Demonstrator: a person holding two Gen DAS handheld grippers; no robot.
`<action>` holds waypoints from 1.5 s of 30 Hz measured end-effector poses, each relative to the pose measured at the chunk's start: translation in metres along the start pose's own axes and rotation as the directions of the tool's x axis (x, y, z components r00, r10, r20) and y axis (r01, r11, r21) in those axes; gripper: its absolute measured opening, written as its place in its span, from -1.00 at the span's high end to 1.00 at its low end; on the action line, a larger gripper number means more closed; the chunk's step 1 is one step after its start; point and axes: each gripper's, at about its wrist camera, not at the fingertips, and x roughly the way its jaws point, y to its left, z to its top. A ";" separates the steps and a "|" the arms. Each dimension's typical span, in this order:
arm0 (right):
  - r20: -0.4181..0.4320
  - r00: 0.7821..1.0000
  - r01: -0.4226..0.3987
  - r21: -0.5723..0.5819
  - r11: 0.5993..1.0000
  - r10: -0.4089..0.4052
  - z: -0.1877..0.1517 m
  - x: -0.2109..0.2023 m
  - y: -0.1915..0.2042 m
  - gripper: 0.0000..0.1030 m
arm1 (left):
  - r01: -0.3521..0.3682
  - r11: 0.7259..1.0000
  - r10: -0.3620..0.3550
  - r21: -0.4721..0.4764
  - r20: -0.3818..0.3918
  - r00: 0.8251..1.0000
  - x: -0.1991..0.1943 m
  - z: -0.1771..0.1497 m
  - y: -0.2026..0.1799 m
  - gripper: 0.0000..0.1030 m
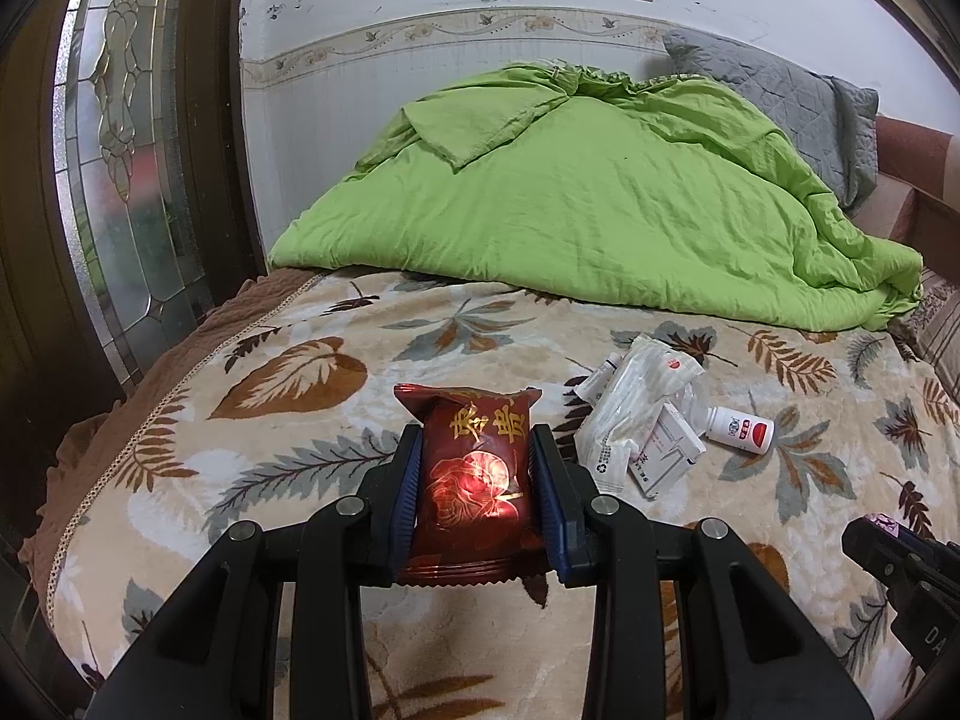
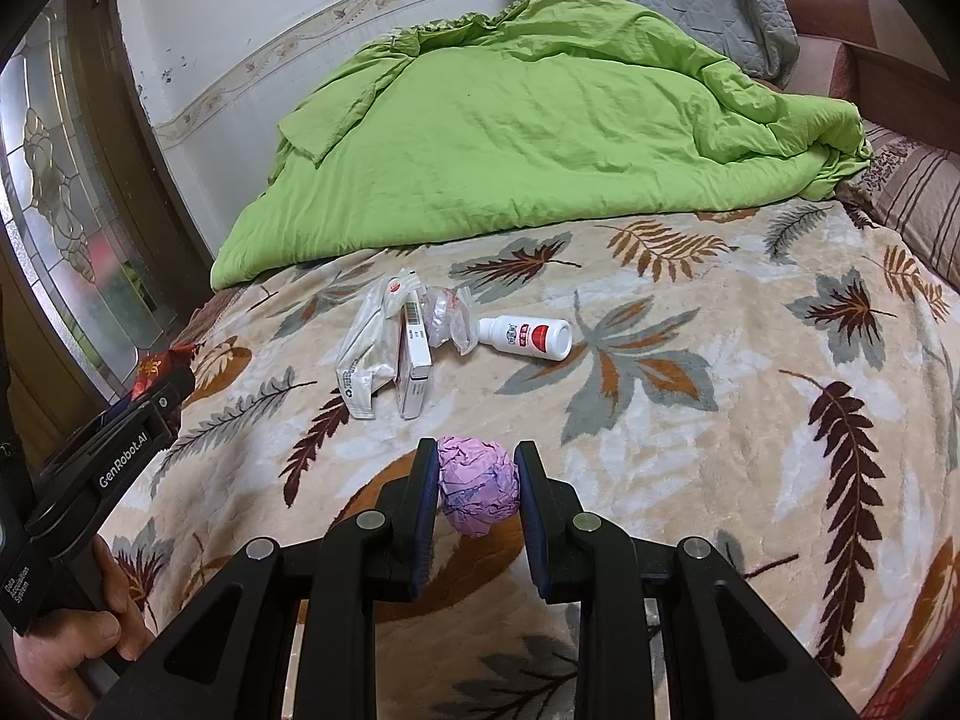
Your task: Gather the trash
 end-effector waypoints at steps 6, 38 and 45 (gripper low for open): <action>-0.001 1.000 -0.002 -0.003 1.000 0.002 0.000 0.000 0.001 0.47 | -0.023 1.000 0.023 -0.004 0.011 1.000 -0.004 0.001 0.004 0.35; -0.004 1.000 -0.017 -0.015 1.000 0.017 -0.003 -0.001 0.008 0.47 | -0.093 0.991 0.098 -0.097 0.042 0.994 -0.012 0.012 0.042 0.35; -0.004 1.000 -0.020 -0.018 1.000 0.020 -0.004 -0.001 0.009 0.47 | -0.108 0.990 0.114 -0.095 0.054 0.992 -0.015 0.012 0.044 0.35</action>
